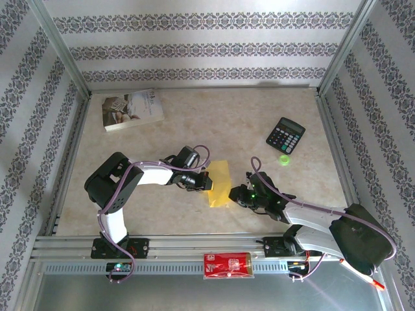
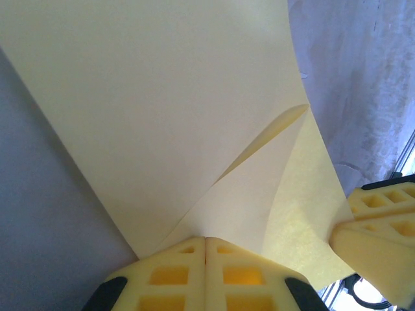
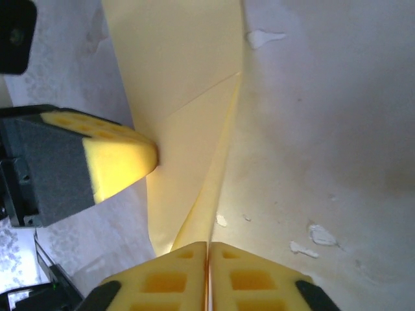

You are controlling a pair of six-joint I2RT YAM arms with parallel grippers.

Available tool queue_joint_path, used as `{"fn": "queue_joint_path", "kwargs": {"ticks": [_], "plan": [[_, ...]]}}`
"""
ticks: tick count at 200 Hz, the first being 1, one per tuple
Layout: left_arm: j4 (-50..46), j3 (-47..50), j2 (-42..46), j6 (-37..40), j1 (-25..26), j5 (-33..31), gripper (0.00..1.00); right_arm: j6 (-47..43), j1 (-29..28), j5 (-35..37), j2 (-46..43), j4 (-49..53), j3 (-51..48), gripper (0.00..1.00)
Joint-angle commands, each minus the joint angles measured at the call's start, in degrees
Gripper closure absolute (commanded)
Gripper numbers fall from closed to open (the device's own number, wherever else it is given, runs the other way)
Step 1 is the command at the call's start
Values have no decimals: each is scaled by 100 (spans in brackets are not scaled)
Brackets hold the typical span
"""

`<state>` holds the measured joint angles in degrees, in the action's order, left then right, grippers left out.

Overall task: Fold a paper plane with a square sheet of paper (pick it up from the middle)
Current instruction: Turn over the paper at the center of the table.

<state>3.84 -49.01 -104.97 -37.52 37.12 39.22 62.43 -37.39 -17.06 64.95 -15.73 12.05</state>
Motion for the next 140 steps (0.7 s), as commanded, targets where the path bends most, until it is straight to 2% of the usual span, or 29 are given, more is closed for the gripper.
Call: {"fn": "queue_joint_path", "kwargs": {"ticks": [1, 7, 17, 41, 55, 72, 88, 108, 124, 140], "plan": [[-88, -25, -46, 38, 27, 37, 100, -84, -72, 367, -100, -78, -55, 97], [-12, -31, -21, -14, 27, 77, 100, -160, -72, 403, -121, -22, -16, 99], [170, -38, 61, -142, 2, 160, 94, -346, -65, 455, -162, 193, 71, 100], [1150, 105, 400, -898, -205, 603, 75, -899, 191, 287, -298, 837, 338, 100], [1674, 224, 657, -1339, -407, 805, 68, -1403, 409, 204, -455, 1582, 644, 100], [1757, 299, 1000, -1537, -684, 880, 63, -2198, 584, 368, -647, 2887, 1344, 100], [1421, 322, 1320, -1415, -1004, 857, 62, -2922, 562, 995, -725, 4168, 2083, 100], [548, 222, 1680, -966, -1412, 705, 61, -3547, 392, 2078, -590, 5529, 3081, 100], [-69, 150, 1925, -643, -1698, 479, 61, -3860, 69, 2969, -347, 6313, 3738, 100], [-487, 146, 2160, -413, -1854, 124, 61, -4011, -297, 3540, 44, 6833, 4237, 100]]}}
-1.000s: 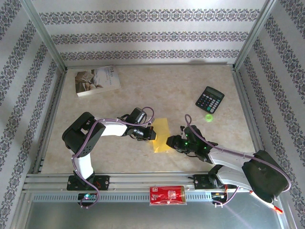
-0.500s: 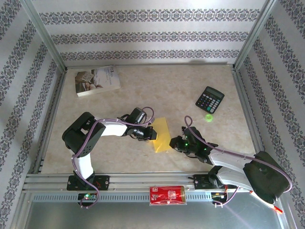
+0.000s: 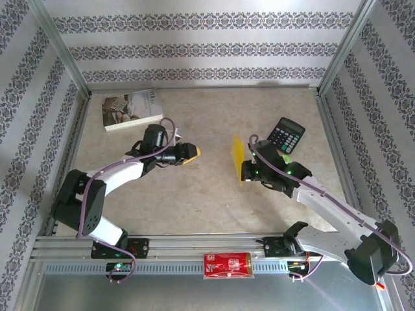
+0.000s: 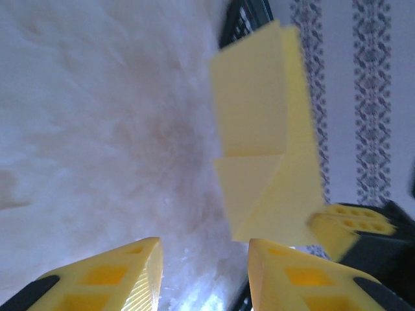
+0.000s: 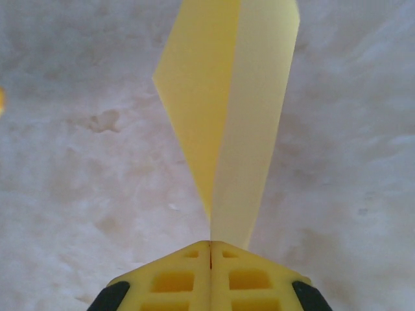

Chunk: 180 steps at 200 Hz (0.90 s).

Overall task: Fold a paper plane with a square sheet of paper (pick it up from the middle)
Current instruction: Turn over the paper at the center of the table.

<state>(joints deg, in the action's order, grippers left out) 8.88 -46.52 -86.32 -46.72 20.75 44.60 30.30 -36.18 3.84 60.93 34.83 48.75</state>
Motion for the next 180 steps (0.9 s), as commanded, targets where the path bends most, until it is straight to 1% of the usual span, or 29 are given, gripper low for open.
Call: {"fn": "queue_joint_path", "kwargs": {"ticks": [1, 18, 38, 54, 72, 93, 128, 156, 180], "plan": [[-1015, -103, 315, 515, -228, -437, 61, -803, -438, 1478, 473, 1802, 588, 100], [-1152, -22, 512, 550, -306, -680, 60, -834, -791, 1677, 939, 2045, 888, 100], [-1176, 101, 629, 448, -390, -819, 60, -774, -1178, 1555, 1442, 2000, 1052, 100], [-1237, 164, 660, 390, -416, -897, 59, -677, -1440, 1306, 1740, 1801, 1069, 100], [-1241, 198, 606, 352, -419, -887, 59, -553, -1655, 742, 1883, 1293, 880, 100], [-1224, 246, 534, 324, -410, -849, 59, -364, -1762, 84, 1871, 610, 547, 100], [-1091, 283, 459, 232, -294, -771, 59, -222, -1938, -641, 1879, -320, 93, 100], [-751, 289, 348, -55, -157, -588, 59, -164, -1971, -909, 1904, -1012, -232, 100], [-436, 151, 21, -281, 131, -437, 64, -93, -1976, -1023, 1939, -1417, -440, 100]]}}
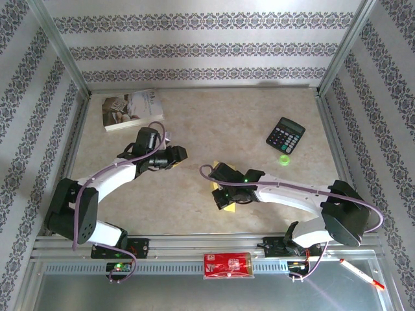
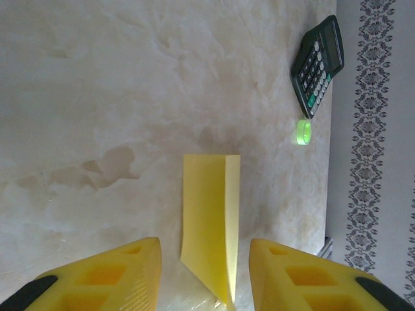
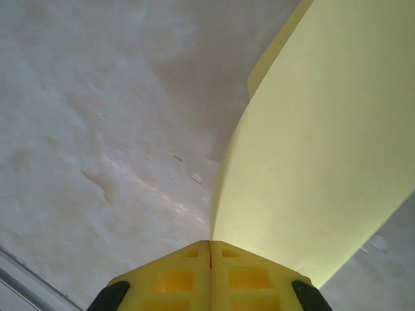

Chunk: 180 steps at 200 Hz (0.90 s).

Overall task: Fold a paper plane with a square sheet of paper (pick it up from the middle)
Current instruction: Turn over the paper at the center of the table, then third fold the triangle at the center of the table.

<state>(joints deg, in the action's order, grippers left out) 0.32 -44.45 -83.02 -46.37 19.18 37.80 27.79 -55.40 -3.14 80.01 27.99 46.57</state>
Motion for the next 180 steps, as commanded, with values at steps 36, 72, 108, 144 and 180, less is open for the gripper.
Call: {"fn": "queue_joint_path", "kwargs": {"ticks": [36, 72, 108, 144, 180], "plan": [[1028, -382, -969, -728, 781, 497, 72, 254, -93, -605, 66, -1377, -556, 100], [1031, -618, -1262, -734, 1104, 467, 76, 324, -181, -762, 155, -1702, -683, 100], [939, -749, -1606, -701, 1228, 435, 79, 400, -257, -864, 242, -2004, -737, 100], [826, -928, -2067, -487, 1285, 447, 81, 387, -263, -903, 404, -2077, -686, 99], [340, -1156, -2342, -11, 1281, 367, 81, 316, -261, -908, 464, -2045, -635, 94]]}}
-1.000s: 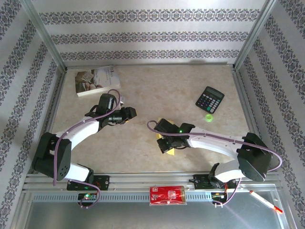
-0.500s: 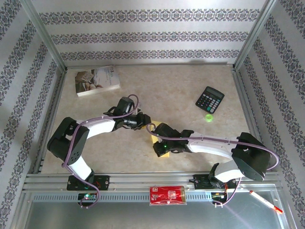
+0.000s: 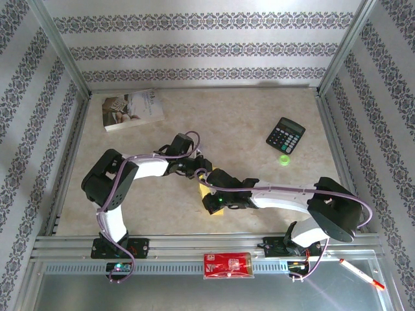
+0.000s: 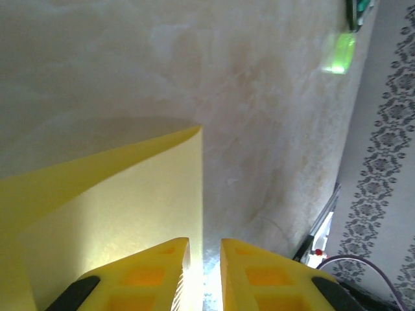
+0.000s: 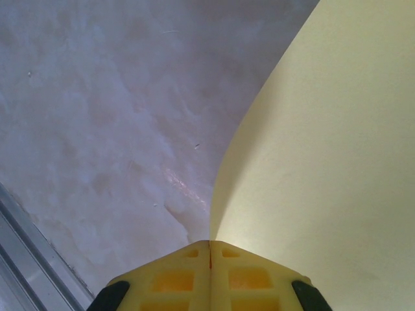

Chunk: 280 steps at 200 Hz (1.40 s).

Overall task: Fold a paper plane with a square sheet of paper (pick it up from the middle)
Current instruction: Third fold the triangle at the center of the table.

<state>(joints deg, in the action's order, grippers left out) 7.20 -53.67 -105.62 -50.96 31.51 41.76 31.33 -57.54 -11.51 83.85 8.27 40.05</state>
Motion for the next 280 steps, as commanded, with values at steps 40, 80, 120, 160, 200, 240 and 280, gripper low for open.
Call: {"fn": "queue_joint_path", "kwargs": {"ticks": [40, 80, 120, 160, 200, 240, 280], "plan": [[-511, -259, -211, 646, 54, -80, 81, -91, 21, -113, 98, -102, 20, 89], [-350, -164, -391, 627, 49, -58, 82, -82, 67, -153, 114, -169, -20, 85], [-279, -117, -460, 621, 49, -54, 84, -34, 77, -176, 35, -305, -189, 82], [-251, -92, -504, 628, 51, -38, 85, -39, 81, -115, -71, -354, -336, 80], [-297, -87, -528, 680, 49, -57, 86, -53, 120, -88, -194, -446, -418, 80], [-390, -96, -535, 774, 49, -89, 87, -24, 292, -201, -228, -544, -437, 90], [-421, -109, -545, 810, 55, -89, 87, -30, 544, -419, -235, -574, -433, 92]]}}
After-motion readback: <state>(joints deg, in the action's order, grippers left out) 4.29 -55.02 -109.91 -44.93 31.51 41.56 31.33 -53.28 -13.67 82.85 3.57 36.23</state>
